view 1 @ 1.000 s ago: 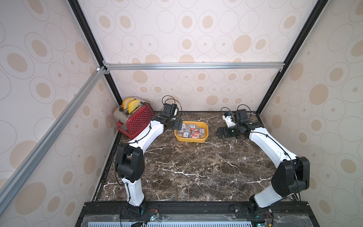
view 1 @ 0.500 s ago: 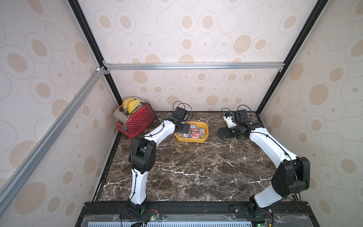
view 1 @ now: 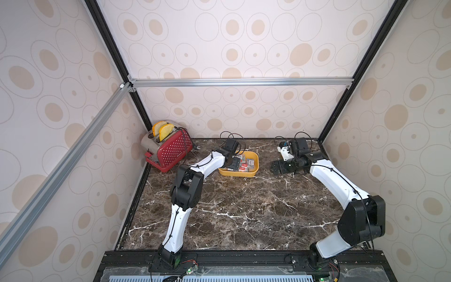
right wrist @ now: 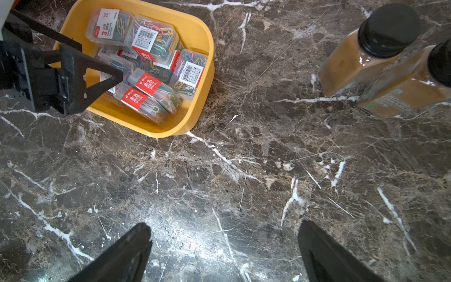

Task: Take the paper clips out of the storage box
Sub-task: Pick up the boxed paper clips from the storage box.

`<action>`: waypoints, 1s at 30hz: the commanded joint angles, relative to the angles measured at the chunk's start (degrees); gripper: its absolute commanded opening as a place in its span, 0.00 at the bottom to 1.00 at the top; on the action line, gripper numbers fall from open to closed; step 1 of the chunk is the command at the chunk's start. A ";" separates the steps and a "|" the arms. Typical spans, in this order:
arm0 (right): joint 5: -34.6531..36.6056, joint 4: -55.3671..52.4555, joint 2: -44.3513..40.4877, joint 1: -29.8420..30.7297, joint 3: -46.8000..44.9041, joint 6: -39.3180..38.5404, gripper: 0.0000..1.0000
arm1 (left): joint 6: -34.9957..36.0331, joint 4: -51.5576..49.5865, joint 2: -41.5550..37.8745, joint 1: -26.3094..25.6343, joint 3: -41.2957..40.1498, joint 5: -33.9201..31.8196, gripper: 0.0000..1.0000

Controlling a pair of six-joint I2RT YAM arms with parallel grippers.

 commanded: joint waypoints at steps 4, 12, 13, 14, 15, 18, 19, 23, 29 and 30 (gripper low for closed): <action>0.89 -0.76 -1.59 0.24 -0.68 -0.96 1.00 | -1.85 -0.17 3.02 -0.64 3.13 -1.97 0.84; 0.51 -0.39 -1.60 0.20 -0.95 -1.13 1.00 | -2.34 0.36 5.25 -0.91 3.92 -2.09 0.73; 0.54 -0.37 -1.57 0.23 -0.88 -1.10 1.00 | -2.30 0.31 5.23 -0.91 3.60 -2.19 0.71; 0.49 -0.39 -1.61 0.20 -0.88 -1.20 1.00 | -2.30 0.40 5.21 -0.87 3.32 -2.32 0.68; 0.45 -0.30 -1.62 0.23 -0.90 -1.18 1.00 | -2.32 0.46 5.18 -0.91 3.19 -2.30 0.65; 0.29 -0.36 -1.75 0.24 -0.89 -1.13 1.00 | -2.23 0.54 5.11 -0.90 2.69 -2.16 0.52; 0.27 -0.20 -1.81 0.28 -1.00 -1.17 1.00 | -2.14 0.71 4.98 -0.89 2.53 -2.06 0.48; -0.06 0.35 -2.26 0.22 -1.23 -1.15 1.00 | -0.87 0.91 3.52 -0.91 1.66 -1.66 0.37; -0.68 1.27 -3.07 0.29 -1.28 -0.82 1.00 | 2.26 1.09 -0.28 -0.90 0.87 0.94 0.32; -1.13 1.47 -3.31 0.29 -1.22 -0.83 1.00 | 3.06 1.05 -1.30 -0.91 0.83 2.30 0.32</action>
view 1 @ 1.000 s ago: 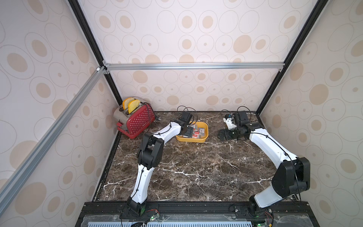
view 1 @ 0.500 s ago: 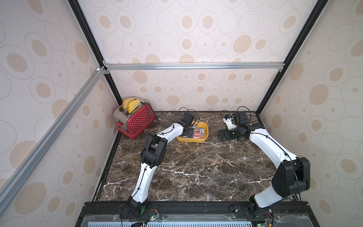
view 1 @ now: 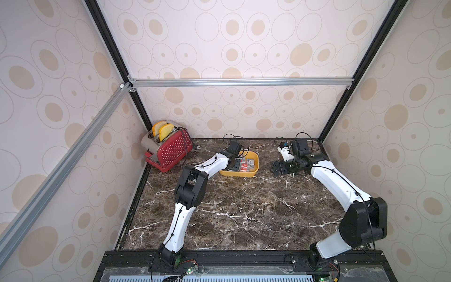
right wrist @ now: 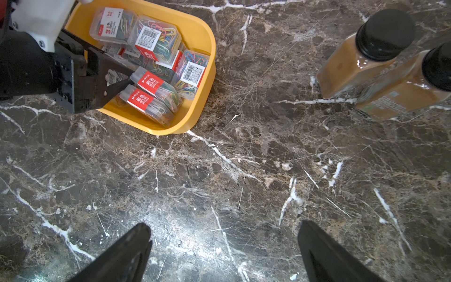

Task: Take the paper clips out of the storage box
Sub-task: Pick up the boxed paper clips from the storage box.

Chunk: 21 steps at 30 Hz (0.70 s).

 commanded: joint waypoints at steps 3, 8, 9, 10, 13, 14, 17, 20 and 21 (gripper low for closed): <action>-2.22 1.66 -2.89 0.27 -0.27 -0.12 1.00 | 5.07 -2.11 -7.75 0.37 0.94 6.27 0.32; -4.77 2.22 -4.65 0.20 0.19 -0.04 1.00 | 5.42 -3.00 -16.27 1.67 0.70 15.45 0.32; -5.62 2.31 -5.01 0.20 0.29 -0.11 1.00 | 4.82 -2.76 -18.04 2.12 0.24 18.15 0.32; -6.66 2.34 -5.44 0.25 0.40 -0.06 1.00 | 3.86 -2.53 -19.80 2.72 -0.36 20.71 0.32; -11.04 2.87 -6.66 0.25 -0.08 -0.02 1.00 | -0.46 0.42 -24.70 4.96 -4.47 30.03 0.32; -12.62 3.32 -7.09 0.21 -0.48 0.23 1.00 | -2.22 1.94 -26.15 5.68 -6.07 32.96 0.32; -18.40 5.18 -8.69 0.28 -1.77 0.99 1.00 | -8.60 8.14 -30.77 7.67 -11.75 40.76 0.32; -25.57 8.24 -10.29 0.21 -3.39 2.11 0.99 | -14.94 15.84 -34.27 8.39 -17.05 47.38 0.32; -27.97 9.23 -10.75 0.22 -3.81 2.70 0.99 | -17.47 19.16 -35.06 8.45 -18.74 49.87 0.32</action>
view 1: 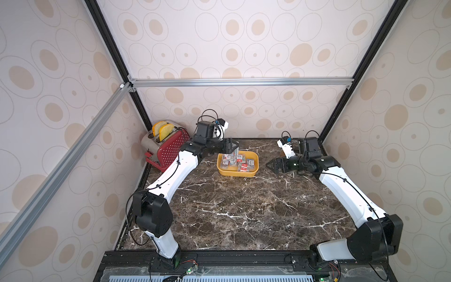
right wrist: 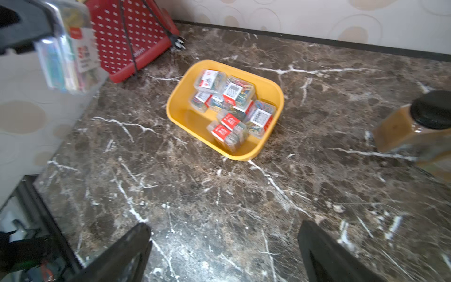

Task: Take the paper clips out of the storage box
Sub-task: Pick up the boxed paper clips from the storage box.

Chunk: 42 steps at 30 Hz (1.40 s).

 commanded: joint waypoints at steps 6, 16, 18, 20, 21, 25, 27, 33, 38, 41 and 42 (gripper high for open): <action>-23.83 12.36 -2.74 0.22 -5.30 8.48 0.99 | -23.08 27.59 -4.17 0.15 -10.94 19.27 0.32; -36.04 37.23 4.75 0.28 -7.35 29.29 0.99 | -41.46 54.46 -2.52 -0.01 -17.34 22.15 0.31; -36.78 40.25 5.75 0.27 -7.24 32.37 1.00 | -41.85 55.11 -2.42 -0.13 -17.78 22.08 0.31; -37.12 42.23 6.53 0.28 -6.99 34.39 1.00 | -41.81 55.57 -2.53 -0.32 -18.02 22.16 0.31; -37.54 43.48 6.97 0.23 -6.83 35.42 1.00 | -41.69 55.63 -2.66 -0.41 -18.17 22.12 0.31; -38.80 48.26 8.90 0.25 -5.87 40.56 1.00 | -41.56 55.97 -2.72 -1.02 -18.39 22.08 0.31; -39.03 50.16 9.70 0.30 -5.58 42.73 1.00 | -41.51 56.05 -2.57 -1.47 -18.14 22.16 0.31; -39.99 55.14 11.36 0.81 -4.38 47.20 1.00 | -41.52 56.69 -1.64 -2.82 -17.42 21.98 0.31; -40.61 56.35 11.66 2.01 -3.38 48.52 1.00 | -42.45 58.10 -0.38 -3.60 -16.83 21.76 0.31; -41.14 57.13 11.73 2.79 -3.17 49.01 0.99 | -42.60 58.45 0.50 -4.01 -15.82 21.92 0.31; -41.20 57.00 11.71 3.13 -3.18 48.98 0.99 | -42.89 58.80 0.72 -4.13 -15.55 21.98 0.31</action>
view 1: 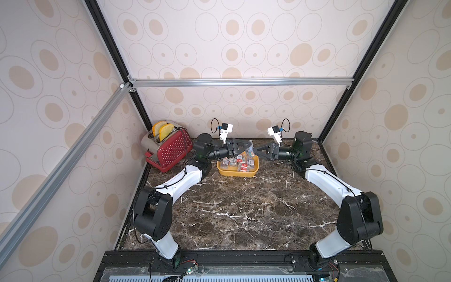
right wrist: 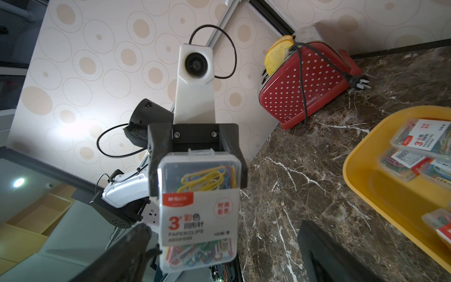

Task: Take the paper clips out of the storage box
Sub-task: Pick up the boxed paper clips from the storage box, then place the boxed paper clips at the center of the board.

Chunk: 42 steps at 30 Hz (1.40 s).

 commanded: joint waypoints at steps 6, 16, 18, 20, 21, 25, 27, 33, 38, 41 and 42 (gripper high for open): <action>-2.16 1.52 1.71 2.95 1.99 0.80 0.93 | -2.19 4.95 2.30 -1.07 4.22 1.13 0.31; -1.91 1.45 1.90 3.18 2.22 0.61 0.54 | -2.72 5.80 1.80 -1.02 3.27 1.60 0.31; -1.75 0.95 1.83 3.15 2.34 0.13 0.44 | -2.63 5.68 1.65 -1.02 3.05 1.93 0.32; -1.75 0.08 1.71 3.20 2.53 -0.62 0.38 | -2.29 5.25 1.52 -1.01 2.82 2.15 0.33; -1.83 -1.03 1.55 3.17 2.66 -1.47 0.34 | -1.98 4.87 1.32 -1.02 2.64 2.15 0.36; 0.28 -14.81 -0.17 3.14 4.62 -12.68 0.25 | 1.40 -0.61 -0.14 -0.55 2.48 1.50 0.69; 4.18 -26.86 -1.60 3.19 6.35 -21.70 0.23 | 3.72 -4.35 -1.32 -0.03 2.36 0.70 0.79; 29.21 -53.29 -6.27 5.13 7.92 -46.45 0.13 | 14.47 -25.80 -4.27 2.36 4.47 -3.92 0.93; 46.56 -56.01 -8.06 10.19 2.83 -56.07 0.12 | 20.23 -35.54 -2.81 2.28 4.14 -8.70 0.89; 49.67 -52.65 -9.68 11.64 -1.25 -57.01 0.11 | 22.08 -37.25 -1.93 1.07 3.70 -10.31 0.88; 50.82 -52.30 -9.79 12.14 -1.75 -57.23 0.11 | 22.61 -37.73 -1.44 0.54 3.73 -10.28 0.88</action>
